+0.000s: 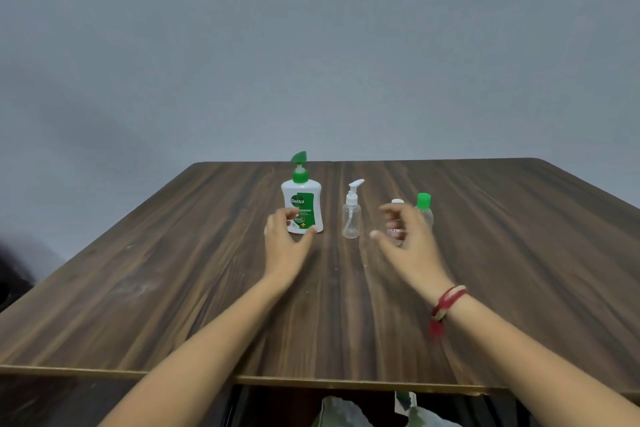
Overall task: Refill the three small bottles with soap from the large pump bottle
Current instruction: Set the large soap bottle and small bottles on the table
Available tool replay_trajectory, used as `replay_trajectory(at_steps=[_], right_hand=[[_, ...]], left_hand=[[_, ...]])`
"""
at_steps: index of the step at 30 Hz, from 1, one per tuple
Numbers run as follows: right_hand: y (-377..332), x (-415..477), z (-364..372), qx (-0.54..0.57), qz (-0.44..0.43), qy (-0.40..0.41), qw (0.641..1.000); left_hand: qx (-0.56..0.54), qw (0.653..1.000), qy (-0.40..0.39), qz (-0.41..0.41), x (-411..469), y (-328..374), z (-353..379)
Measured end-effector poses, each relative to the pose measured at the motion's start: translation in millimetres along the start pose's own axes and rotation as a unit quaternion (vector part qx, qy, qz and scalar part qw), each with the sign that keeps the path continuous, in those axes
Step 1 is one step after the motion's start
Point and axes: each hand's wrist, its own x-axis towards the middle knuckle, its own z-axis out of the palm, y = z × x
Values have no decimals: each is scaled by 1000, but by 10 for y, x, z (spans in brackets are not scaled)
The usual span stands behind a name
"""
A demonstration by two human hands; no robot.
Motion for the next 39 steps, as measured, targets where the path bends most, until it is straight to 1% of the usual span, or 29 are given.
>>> replay_trajectory(at_steps=[3, 5, 7, 10, 12, 15, 19, 23, 30, 34, 37, 39], right_hand=[[-4, 32, 410, -5, 24, -110, 994], [9, 80, 626, -16, 45, -149, 988], [3, 162, 781, -25, 51, -181, 982], [55, 310, 1025, -50, 62, -232, 969], [130, 402, 1208, -55, 89, -234, 967], [204, 506, 1392, -47, 120, -205, 970], [349, 594, 1513, -23, 127, -165, 978], [255, 549, 1461, -33, 121, -133, 983], [264, 356, 1227, -16, 101, -186, 977], [275, 240, 1066, 8, 87, -199, 976], [254, 202, 1001, 11, 91, -202, 975], [250, 166, 965, 18, 95, -205, 974]], left_hand=[[14, 1000, 23, -12, 148, -86, 21], [11, 999, 21, -35, 273, -151, 53], [4, 998, -1, -64, 413, -221, 81], [-14, 994, -56, -98, 579, -369, 98], [-50, 986, -108, -117, 656, -485, 95], [-83, 972, -180, -124, 774, -631, 84], [-77, 968, -220, -98, 851, -680, 36], [-71, 964, -242, -88, 778, -678, -45], [-95, 951, -287, -70, 473, -573, -209], [-107, 953, -277, -60, 255, -488, -222], [-118, 959, -253, -51, 169, -444, -216], [-123, 958, -254, -47, 131, -421, -213]])
